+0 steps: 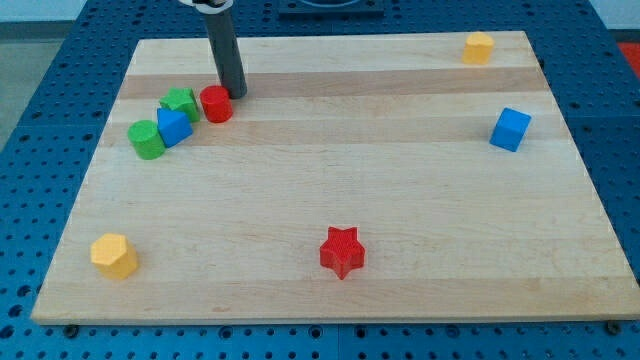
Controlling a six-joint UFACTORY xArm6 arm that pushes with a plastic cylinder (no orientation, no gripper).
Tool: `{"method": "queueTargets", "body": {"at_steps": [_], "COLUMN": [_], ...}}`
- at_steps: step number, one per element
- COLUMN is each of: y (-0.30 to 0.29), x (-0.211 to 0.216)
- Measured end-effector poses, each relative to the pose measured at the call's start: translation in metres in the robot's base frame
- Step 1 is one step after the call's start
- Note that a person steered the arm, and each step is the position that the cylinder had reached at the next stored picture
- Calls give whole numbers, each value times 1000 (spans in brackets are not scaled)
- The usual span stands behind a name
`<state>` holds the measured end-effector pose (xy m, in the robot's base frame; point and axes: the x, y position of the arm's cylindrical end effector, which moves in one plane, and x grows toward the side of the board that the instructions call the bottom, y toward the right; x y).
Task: Place your arm at the top center
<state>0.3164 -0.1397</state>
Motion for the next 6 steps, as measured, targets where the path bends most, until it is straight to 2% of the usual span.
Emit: {"method": "queueTargets", "body": {"at_steps": [1, 2, 4, 6], "y": [-3, 15, 100, 215], "x": [3, -22, -73, -119]}}
